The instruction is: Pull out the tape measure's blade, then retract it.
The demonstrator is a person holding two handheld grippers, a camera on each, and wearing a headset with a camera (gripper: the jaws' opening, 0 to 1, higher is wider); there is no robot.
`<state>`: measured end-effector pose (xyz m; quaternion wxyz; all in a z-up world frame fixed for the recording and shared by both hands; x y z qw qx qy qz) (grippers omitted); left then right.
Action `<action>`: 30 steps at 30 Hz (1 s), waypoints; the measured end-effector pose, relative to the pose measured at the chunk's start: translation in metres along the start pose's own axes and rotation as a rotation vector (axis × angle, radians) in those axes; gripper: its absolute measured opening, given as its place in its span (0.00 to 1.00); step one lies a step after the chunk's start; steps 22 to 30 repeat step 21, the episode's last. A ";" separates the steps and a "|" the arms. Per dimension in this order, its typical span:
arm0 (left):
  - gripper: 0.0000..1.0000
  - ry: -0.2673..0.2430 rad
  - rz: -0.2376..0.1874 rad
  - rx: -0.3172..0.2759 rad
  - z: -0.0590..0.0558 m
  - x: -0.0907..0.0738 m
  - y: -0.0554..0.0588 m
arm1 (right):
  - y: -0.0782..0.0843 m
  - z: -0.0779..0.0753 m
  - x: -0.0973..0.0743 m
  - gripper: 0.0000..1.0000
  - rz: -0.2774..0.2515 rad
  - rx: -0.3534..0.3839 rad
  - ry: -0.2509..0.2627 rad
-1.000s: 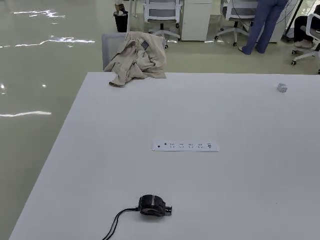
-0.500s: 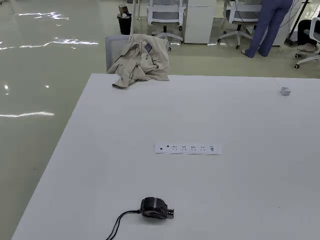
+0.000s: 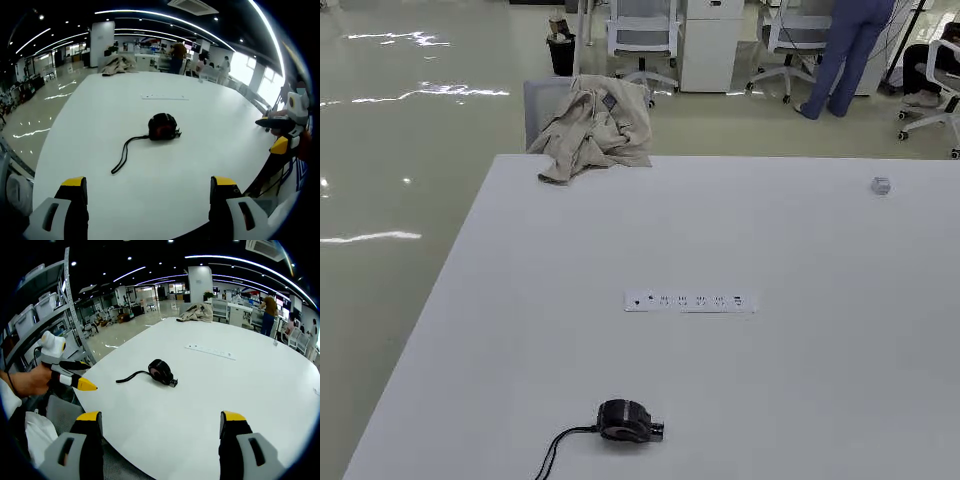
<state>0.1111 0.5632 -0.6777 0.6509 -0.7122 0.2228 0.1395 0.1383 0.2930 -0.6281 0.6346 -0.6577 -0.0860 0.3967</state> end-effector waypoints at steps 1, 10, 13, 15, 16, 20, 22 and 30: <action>1.00 -0.001 0.003 0.000 0.001 0.000 0.000 | -0.001 0.000 0.000 1.00 -0.003 0.005 0.002; 1.00 -0.002 0.017 0.000 0.002 0.002 0.005 | 0.004 -0.006 -0.005 1.00 0.006 0.007 0.025; 1.00 0.001 0.021 0.003 0.000 0.003 0.005 | 0.007 -0.008 -0.007 1.00 0.010 0.013 0.032; 1.00 0.000 0.025 0.006 0.000 0.004 0.006 | 0.009 -0.009 -0.008 1.00 0.015 0.013 0.037; 1.00 0.000 0.024 0.006 -0.001 0.004 0.005 | 0.009 -0.010 -0.009 1.00 0.015 0.013 0.039; 1.00 0.000 0.023 0.008 -0.002 0.005 0.004 | 0.012 -0.011 -0.008 1.00 0.016 0.019 0.040; 1.00 -0.001 0.023 0.008 -0.002 0.005 0.004 | 0.013 -0.011 -0.008 1.00 0.017 0.020 0.039; 1.00 -0.001 0.023 0.008 -0.002 0.005 0.004 | 0.013 -0.011 -0.008 1.00 0.017 0.020 0.039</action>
Point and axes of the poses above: the centre of the closed fingertips' face, and the gripper's own axes: x roughly forward along the fingers, z roughly to its left, y roughly out of its underside, the point moved 2 cm from there along -x, roughly backward along the fingers, and after that the axes turned 14 degrees about -z, right-handed, at the moved point
